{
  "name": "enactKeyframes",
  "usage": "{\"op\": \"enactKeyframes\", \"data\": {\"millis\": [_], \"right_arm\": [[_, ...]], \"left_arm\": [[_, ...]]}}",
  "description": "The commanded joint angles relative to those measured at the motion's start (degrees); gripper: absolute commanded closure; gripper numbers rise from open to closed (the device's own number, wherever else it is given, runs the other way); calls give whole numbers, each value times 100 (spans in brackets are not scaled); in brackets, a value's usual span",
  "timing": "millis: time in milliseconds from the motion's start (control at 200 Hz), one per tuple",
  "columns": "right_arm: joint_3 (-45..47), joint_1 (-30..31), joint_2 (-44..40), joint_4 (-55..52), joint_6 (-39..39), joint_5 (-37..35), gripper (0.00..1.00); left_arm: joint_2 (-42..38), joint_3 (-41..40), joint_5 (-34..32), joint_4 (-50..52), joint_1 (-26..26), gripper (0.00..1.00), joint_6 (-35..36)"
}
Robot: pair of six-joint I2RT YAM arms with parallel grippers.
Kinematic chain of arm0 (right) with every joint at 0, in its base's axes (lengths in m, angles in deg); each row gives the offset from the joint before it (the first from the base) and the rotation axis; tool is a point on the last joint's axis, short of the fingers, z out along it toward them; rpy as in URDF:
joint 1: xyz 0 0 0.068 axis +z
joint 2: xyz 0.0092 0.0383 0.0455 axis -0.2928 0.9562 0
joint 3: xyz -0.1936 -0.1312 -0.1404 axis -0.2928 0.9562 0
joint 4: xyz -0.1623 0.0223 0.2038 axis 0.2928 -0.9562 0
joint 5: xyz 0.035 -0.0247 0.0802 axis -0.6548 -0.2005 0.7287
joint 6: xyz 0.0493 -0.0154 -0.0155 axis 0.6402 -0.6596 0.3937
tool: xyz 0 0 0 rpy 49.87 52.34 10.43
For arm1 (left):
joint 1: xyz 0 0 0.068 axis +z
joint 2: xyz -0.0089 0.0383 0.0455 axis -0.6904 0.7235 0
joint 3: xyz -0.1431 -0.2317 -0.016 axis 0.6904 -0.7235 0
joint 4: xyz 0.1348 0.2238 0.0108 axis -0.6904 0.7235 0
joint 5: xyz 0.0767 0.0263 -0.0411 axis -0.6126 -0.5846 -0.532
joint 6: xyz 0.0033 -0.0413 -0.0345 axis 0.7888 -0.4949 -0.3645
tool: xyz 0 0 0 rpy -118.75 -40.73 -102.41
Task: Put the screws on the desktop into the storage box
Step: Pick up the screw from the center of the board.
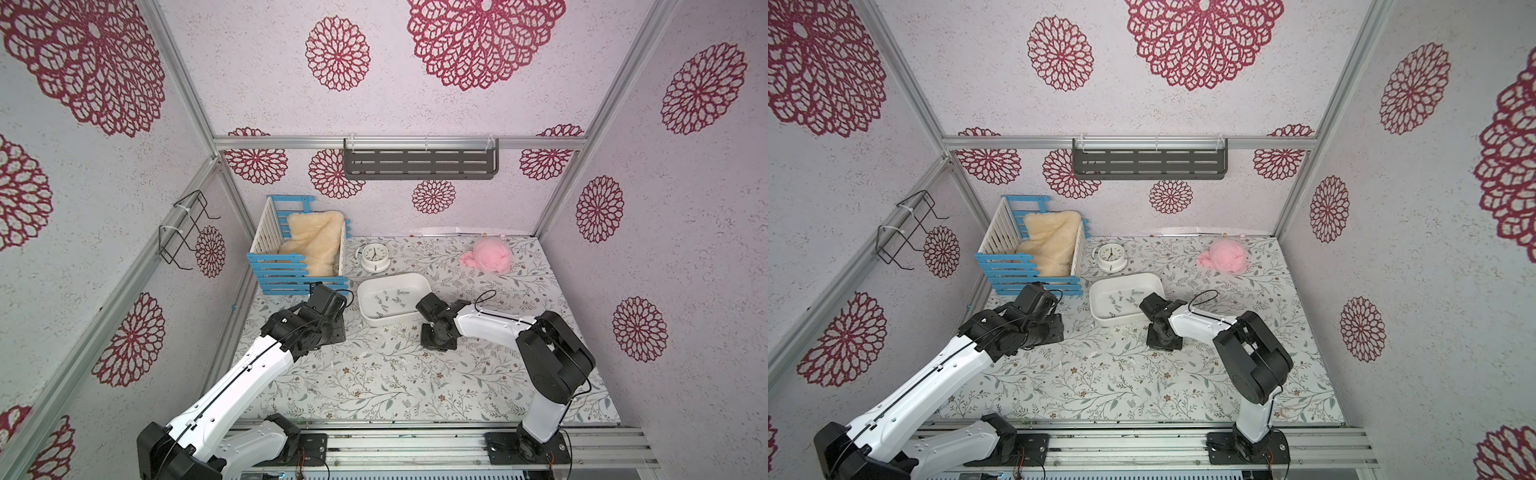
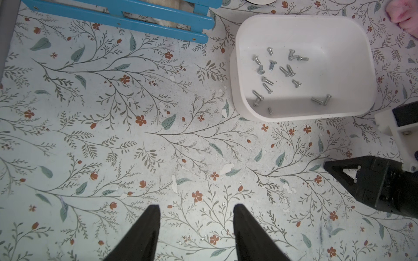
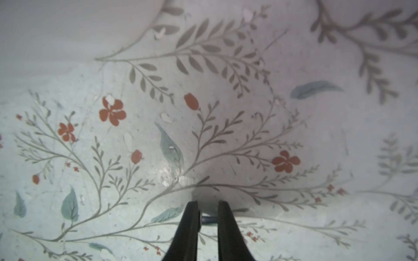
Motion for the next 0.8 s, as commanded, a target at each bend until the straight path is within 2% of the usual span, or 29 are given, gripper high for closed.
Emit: {"op": "enactKeyframes", "data": {"millis": [0,365,600,795], "right_arm": [[-303,68,-212,-475,-22,-88,86],[-972,136,-414,-940,-39,-149,86],[-2364,149,-120,-1488,-233,-280,86],[-3767,141,719,-1846,-446,-380,86]], "left_arm": [[-49,-15,-3,-76,22,43,-19],[-41,15,-9,-77,22,42,6],[-67,29,-3,-70,22,43,-3],[-125,10,-4,-74,24,43,-3]]}}
